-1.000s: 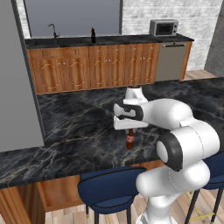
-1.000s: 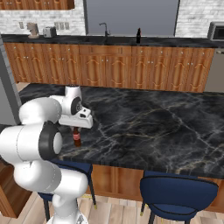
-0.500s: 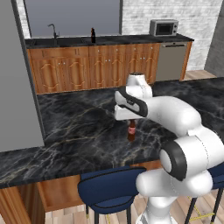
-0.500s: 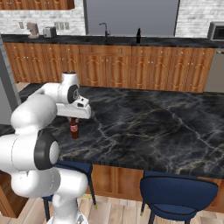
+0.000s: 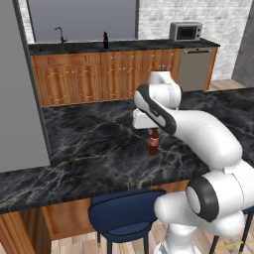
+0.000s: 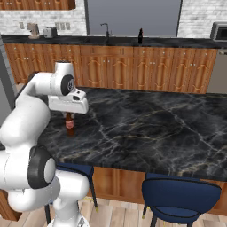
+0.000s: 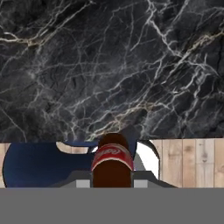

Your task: Place the large bottle from the dining counter next to the other large bottle outside the sink, and place the small bottle from the dining counter next to the other small bottle inside the sink.

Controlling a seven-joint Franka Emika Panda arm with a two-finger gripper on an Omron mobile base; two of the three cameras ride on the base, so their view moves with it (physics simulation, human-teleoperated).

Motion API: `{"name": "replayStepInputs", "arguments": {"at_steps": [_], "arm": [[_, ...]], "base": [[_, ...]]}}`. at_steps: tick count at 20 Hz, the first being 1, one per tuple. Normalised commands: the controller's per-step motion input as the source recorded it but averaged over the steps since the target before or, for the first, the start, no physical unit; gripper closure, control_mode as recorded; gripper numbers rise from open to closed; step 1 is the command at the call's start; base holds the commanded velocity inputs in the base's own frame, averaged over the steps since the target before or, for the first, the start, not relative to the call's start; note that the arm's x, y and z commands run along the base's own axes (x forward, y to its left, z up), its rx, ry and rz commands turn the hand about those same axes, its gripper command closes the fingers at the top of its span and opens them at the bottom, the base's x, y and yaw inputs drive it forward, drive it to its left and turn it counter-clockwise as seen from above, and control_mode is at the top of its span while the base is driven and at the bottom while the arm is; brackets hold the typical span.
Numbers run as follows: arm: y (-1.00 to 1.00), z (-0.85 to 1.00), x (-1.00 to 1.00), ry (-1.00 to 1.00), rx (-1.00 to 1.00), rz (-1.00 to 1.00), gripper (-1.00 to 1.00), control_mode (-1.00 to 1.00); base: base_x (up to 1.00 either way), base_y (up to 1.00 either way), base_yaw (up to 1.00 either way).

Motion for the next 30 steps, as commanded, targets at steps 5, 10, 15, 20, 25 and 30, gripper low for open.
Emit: {"name": "replayStepInputs", "arguments": {"at_steps": [5,10,15,20,25,30], "arm": [[0.0,0.46,-0.57,0.0,0.01,0.0,1.0,-1.0],[0.0,0.3,-0.58,-0.03,0.04,0.0,1.0,-1.0],[-0.02,0.23,-0.54,-0.05,0.04,0.0,1.0,-1.0],[-0.23,0.25,-0.32,-0.02,0.0,0.0,1.0,-1.0],[-0.3,0.14,-0.3,-0.01,0.0,0.0,1.0,-1.0],[-0.04,0.19,-0.41,0.0,0.0,0.0,1.0,-1.0]], "base": [[0.0,0.0,0.0],[0.0,0.0,0.0],[0.0,0.0,0.0],[0.0,0.0,0.0],[0.0,0.0,0.0],[0.0,0.0,0.0]]}}
